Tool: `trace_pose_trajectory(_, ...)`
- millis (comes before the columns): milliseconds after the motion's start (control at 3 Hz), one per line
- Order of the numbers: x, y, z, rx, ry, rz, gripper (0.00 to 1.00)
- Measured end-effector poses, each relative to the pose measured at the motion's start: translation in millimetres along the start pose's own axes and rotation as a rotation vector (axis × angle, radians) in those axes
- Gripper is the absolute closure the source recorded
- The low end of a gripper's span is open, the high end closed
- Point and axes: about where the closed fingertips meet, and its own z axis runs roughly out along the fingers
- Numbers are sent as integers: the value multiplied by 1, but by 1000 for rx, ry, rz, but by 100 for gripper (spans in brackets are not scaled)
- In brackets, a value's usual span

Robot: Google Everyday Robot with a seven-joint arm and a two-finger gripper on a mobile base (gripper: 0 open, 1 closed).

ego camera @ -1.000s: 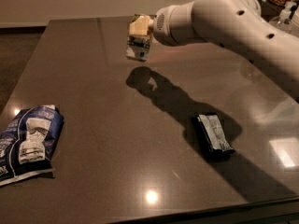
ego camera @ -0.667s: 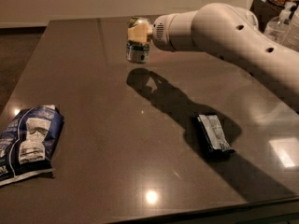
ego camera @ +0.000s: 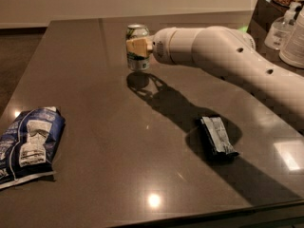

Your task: Place 7up can upright

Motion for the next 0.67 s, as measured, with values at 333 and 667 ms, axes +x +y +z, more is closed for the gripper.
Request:
trace_pose_trajectory(333,-12,-4,3,8,29,-72,100)
trace_pose_trajectory(667,-22,-8,7,15,51,-112,100)
